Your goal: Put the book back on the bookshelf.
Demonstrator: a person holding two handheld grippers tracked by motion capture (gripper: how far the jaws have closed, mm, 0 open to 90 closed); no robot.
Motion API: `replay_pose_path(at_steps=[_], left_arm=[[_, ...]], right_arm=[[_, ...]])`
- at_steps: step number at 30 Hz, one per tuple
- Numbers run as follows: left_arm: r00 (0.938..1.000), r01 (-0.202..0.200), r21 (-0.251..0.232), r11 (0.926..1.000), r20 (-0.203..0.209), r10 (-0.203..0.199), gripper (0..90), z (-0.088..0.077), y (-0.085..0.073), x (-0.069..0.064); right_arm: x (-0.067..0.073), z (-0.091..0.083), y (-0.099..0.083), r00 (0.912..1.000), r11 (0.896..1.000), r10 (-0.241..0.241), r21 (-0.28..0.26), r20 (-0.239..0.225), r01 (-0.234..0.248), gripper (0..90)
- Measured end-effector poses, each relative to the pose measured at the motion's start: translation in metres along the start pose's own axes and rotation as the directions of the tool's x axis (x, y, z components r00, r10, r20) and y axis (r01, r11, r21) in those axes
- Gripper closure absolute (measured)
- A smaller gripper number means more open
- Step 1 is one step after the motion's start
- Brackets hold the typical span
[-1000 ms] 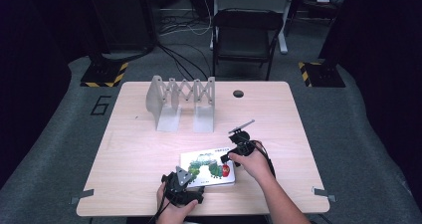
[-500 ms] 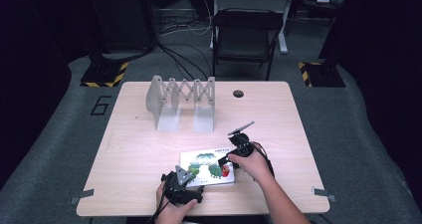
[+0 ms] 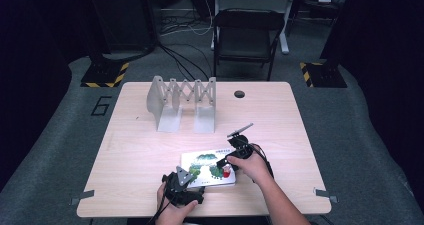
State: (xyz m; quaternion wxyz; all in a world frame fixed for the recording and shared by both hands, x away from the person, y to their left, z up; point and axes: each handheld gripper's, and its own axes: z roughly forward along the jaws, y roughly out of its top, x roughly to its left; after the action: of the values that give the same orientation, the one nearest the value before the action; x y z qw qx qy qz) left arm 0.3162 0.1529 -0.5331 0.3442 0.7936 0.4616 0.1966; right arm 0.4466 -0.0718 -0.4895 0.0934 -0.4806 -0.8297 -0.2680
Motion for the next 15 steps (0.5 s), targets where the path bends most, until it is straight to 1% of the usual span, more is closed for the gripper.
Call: replay_pose_path(at_steps=[1, 2, 5, 6, 7, 9, 12, 15], left_arm=[[1.0, 0.0, -0.006, 1.0, -0.003, 0.0, 0.4, 0.0003, -0.0002, -0.0001], [1.0, -0.003, -0.005, 1.0, -0.005, 0.003, 0.4, 0.0002, -0.0002, 0.0001], [1.0, -0.005, -0.005, 1.0, -0.005, 0.005, 0.4, 0.0002, -0.0002, 0.0003], [1.0, -0.005, -0.005, 1.0, -0.005, 0.005, 0.4, 0.0002, -0.0002, 0.0003], [1.0, -0.005, -0.005, 1.0, -0.005, 0.005, 0.4, 0.0001, -0.0002, 0.0004], [1.0, -0.006, -0.005, 1.0, -0.004, 0.006, 0.4, 0.0001, -0.0002, 0.0006], [1.0, -0.006, -0.005, 1.0, -0.004, 0.006, 0.4, 0.0001, -0.0002, 0.0006], [1.0, -0.006, -0.005, 1.0, -0.004, 0.006, 0.4, 0.0001, -0.0003, 0.0005]], right_arm=[[0.0007, 0.0004, -0.0001, 1.0, 1.0, -0.005, 0.002, 0.0, 0.005, 29.8], [0.0021, 0.0014, -0.0001, 0.9999, 1.0, -0.004, 0.006, -0.014, 0.004, 28.6], [0.0049, 0.0018, -0.0005, 0.9999, 1.0, -0.011, 0.01, 0.0, 0.011, 27.4], [0.0054, 0.0016, -0.0007, 1.0, 1.0, -0.004, 0.014, -0.002, 0.004, 27.4], [0.0049, 0.0017, -0.0009, 0.9999, 1.0, -0.015, 0.013, -0.004, 0.015, 27.4], [0.0055, 0.0015, -0.0014, 0.9998, 1.0, -0.017, 0.015, -0.005, 0.017, 27.3], [0.0061, 0.002, -0.0018, 0.9999, 1.0, -0.016, 0.011, 0.0, 0.016, 26.9], [0.0057, 0.0017, -0.0016, 0.9999, 1.0, -0.013, 0.015, -0.007, 0.013, 27.0]])
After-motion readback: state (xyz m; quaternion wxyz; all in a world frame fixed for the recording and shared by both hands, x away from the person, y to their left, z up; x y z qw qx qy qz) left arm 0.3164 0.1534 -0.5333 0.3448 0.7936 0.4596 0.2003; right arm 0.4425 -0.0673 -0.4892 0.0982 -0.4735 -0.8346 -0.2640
